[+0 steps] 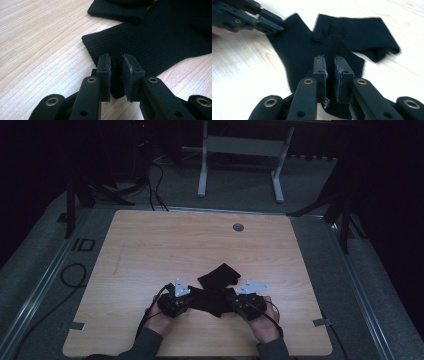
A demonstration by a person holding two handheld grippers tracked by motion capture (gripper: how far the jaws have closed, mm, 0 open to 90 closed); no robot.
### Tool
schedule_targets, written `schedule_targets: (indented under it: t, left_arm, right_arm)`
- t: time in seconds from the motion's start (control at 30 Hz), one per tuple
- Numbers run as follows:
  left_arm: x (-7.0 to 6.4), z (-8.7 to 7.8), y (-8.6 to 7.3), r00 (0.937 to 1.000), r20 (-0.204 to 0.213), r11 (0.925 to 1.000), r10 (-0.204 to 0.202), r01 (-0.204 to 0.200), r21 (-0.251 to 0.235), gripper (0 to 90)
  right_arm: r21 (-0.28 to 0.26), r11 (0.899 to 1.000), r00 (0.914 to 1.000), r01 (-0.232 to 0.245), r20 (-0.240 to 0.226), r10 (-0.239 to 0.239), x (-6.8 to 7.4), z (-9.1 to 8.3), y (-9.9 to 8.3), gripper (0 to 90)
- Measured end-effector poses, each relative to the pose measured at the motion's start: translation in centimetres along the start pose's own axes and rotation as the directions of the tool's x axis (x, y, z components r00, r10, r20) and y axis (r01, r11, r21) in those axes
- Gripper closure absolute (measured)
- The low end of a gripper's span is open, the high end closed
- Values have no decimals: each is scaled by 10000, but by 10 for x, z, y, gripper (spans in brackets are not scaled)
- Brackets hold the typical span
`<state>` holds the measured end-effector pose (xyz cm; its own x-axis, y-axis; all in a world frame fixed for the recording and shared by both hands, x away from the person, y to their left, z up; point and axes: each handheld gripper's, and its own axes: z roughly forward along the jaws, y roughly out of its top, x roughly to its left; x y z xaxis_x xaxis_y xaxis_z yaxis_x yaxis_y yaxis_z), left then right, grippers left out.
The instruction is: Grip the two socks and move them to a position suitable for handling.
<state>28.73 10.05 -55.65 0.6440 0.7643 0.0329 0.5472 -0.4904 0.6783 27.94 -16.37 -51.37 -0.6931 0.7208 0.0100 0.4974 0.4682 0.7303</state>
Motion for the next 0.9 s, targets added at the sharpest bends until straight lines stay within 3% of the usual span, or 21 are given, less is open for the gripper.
schedule_targets:
  t: [0.23,0.43,0.7,0.8,0.9]
  left_arm:
    - [0,0,0,10000,9,10000,44,-44,9,774]
    - [1,0,0,10000,33,10000,48,-48,8,774]
    - [1,0,0,10000,50,10000,69,-69,18,774]
    - [1,0,0,10000,42,10000,77,-77,17,774]
    - [1,0,0,10000,41,10000,70,-70,16,775]
  right_arm:
    - [4,9982,9976,-606,337,606,-23,-11,-9,785]
    - [41,9913,9895,-1312,615,1307,-47,-19,-18,754]
    - [186,9881,9737,-1525,1739,1470,-64,-30,-25,717]
    - [125,9865,9702,-1635,1832,1585,-67,-32,-26,717]
    - [121,9875,9721,-1574,1780,1528,-66,-31,-26,709]
